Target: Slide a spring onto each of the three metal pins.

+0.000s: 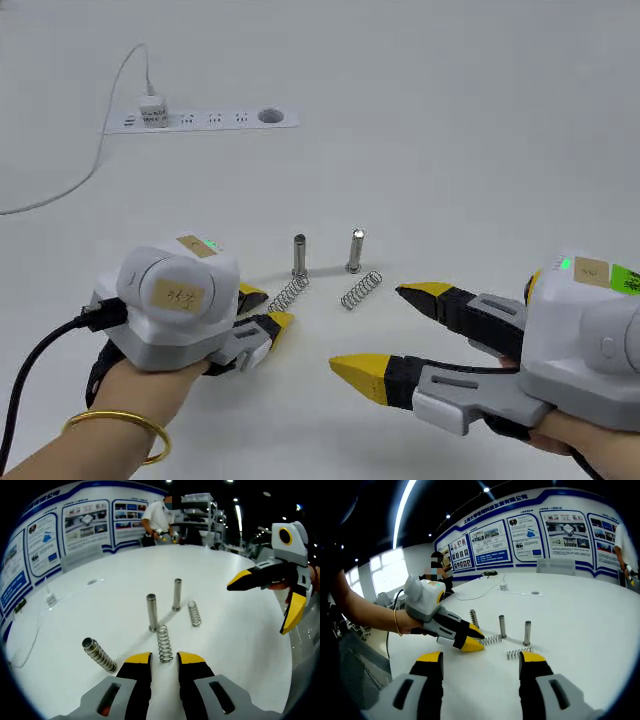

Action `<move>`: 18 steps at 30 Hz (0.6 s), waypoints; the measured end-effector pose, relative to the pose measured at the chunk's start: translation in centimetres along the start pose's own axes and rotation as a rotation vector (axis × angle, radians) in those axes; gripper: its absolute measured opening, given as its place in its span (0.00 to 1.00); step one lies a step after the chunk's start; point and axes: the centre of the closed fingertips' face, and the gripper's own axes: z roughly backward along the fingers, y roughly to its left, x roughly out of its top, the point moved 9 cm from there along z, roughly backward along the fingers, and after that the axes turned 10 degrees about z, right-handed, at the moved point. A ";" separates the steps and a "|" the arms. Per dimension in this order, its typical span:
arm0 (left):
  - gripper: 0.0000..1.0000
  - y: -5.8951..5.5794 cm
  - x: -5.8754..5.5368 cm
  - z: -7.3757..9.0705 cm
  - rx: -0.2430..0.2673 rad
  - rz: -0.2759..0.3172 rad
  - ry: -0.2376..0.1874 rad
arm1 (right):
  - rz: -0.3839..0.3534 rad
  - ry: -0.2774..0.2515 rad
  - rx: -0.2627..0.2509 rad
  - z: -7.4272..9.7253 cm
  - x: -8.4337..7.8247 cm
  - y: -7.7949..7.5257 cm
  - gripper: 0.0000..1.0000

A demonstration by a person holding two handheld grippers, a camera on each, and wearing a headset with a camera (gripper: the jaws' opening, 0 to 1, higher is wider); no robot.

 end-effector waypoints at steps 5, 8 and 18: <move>0.17 0.0 0.1 -0.1 -0.007 0.006 0.007 | -0.005 -0.005 -0.010 0.1 0.0 -0.2 0.62; 0.15 0.1 0.2 -0.2 -0.009 0.009 0.012 | -0.011 -0.005 -0.013 0.2 0.0 -0.3 0.62; 0.11 0.1 0.2 -0.3 -0.027 0.023 0.033 | -0.033 -0.008 -0.023 0.1 0.0 -0.4 0.62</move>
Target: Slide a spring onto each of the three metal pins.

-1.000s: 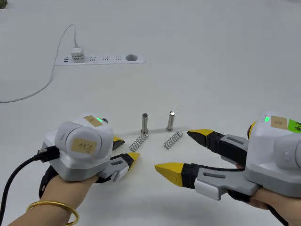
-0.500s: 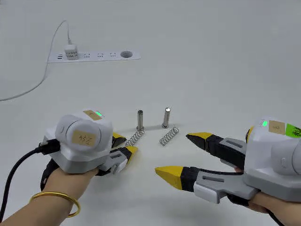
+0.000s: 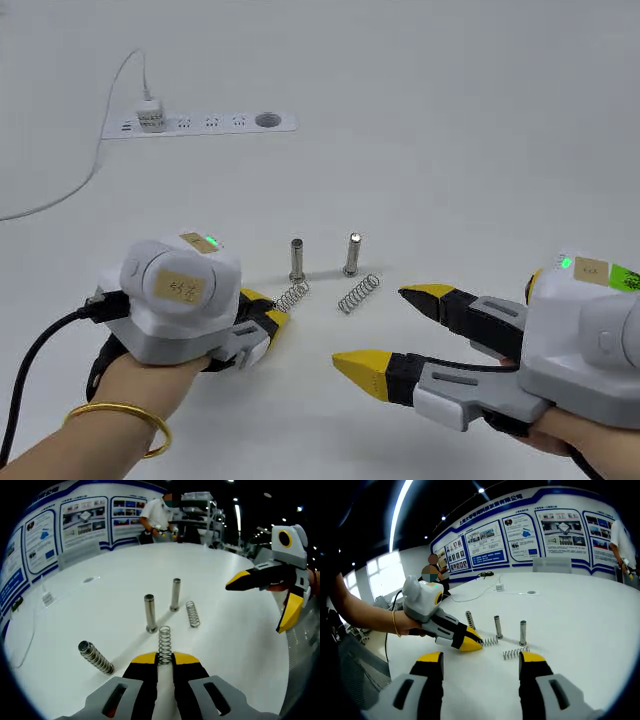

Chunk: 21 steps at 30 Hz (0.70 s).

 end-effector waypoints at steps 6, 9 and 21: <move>0.10 -0.1 0.0 0.2 -0.012 -0.002 0.004 | -0.005 -0.001 -0.004 0.0 0.0 -0.3 0.62; 0.10 -0.2 0.1 0.5 -0.010 -0.010 -0.003 | -0.012 -0.003 -0.008 0.1 0.1 -0.4 0.62; 0.10 -0.9 0.6 2.3 -0.016 -0.007 -0.073 | -0.068 -0.032 -0.006 -0.1 0.9 -0.7 0.60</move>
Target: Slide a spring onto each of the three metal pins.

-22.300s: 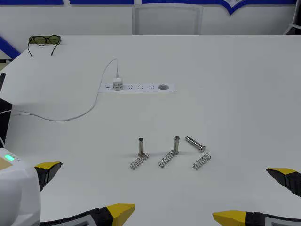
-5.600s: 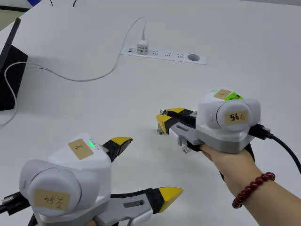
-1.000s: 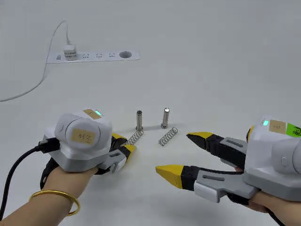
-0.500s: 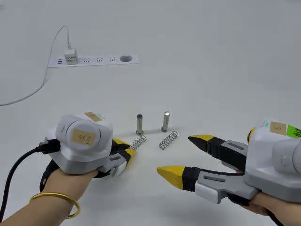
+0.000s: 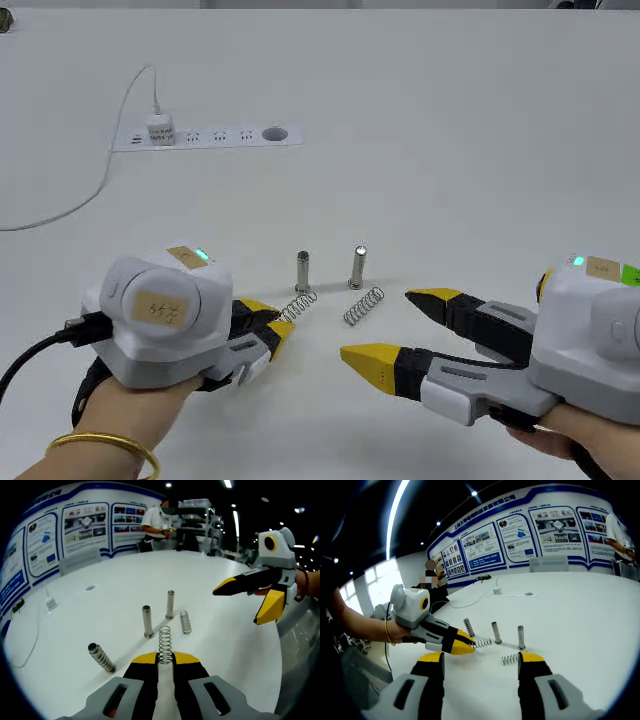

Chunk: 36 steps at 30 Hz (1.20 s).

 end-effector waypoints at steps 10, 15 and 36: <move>0.10 -1.1 0.2 1.9 -0.010 -0.029 -0.081 | -0.087 -0.042 0.011 -0.7 1.2 -0.2 0.56; 0.10 -1.5 -0.1 2.6 -0.029 -0.028 -0.121 | -0.138 -0.047 0.028 -1.3 1.6 0.1 0.51; 0.10 -3.1 0.5 4.3 -0.115 -0.020 -0.252 | -0.321 -0.094 0.100 -2.7 2.0 1.2 0.31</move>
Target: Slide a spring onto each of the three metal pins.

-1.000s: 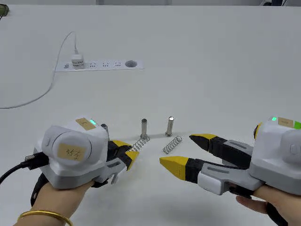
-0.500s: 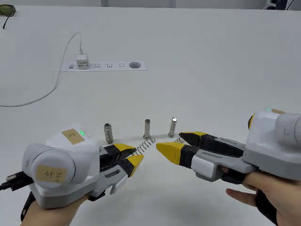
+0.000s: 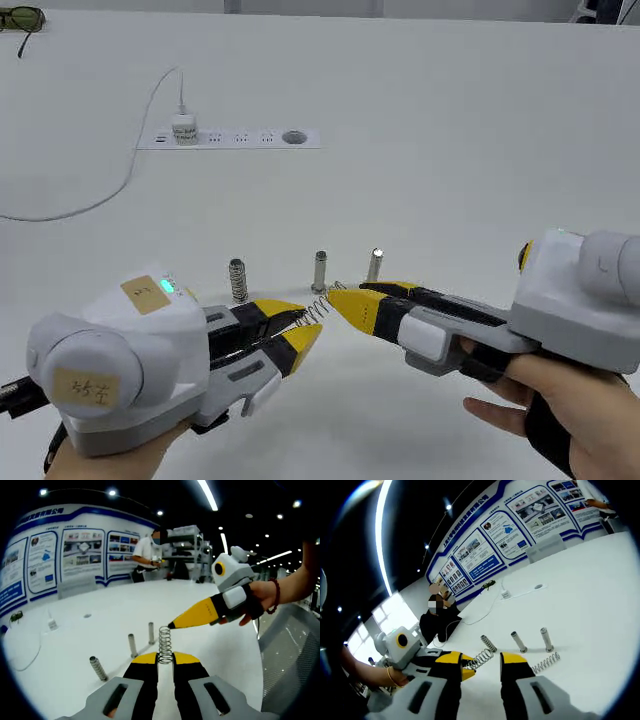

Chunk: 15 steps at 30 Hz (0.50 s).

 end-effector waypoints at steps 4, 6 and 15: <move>0.10 -0.3 0.2 0.2 -0.008 -0.004 -0.016 | -0.051 -0.008 0.014 -0.1 0.0 0.1 0.28; 0.10 -0.4 0.4 0.3 -0.013 -0.003 -0.028 | -0.055 -0.008 0.017 -0.2 -0.1 0.1 0.27; 0.10 -0.8 0.8 0.6 -0.036 -0.011 -0.068 | -0.106 -0.019 0.047 -0.4 -0.1 0.5 0.21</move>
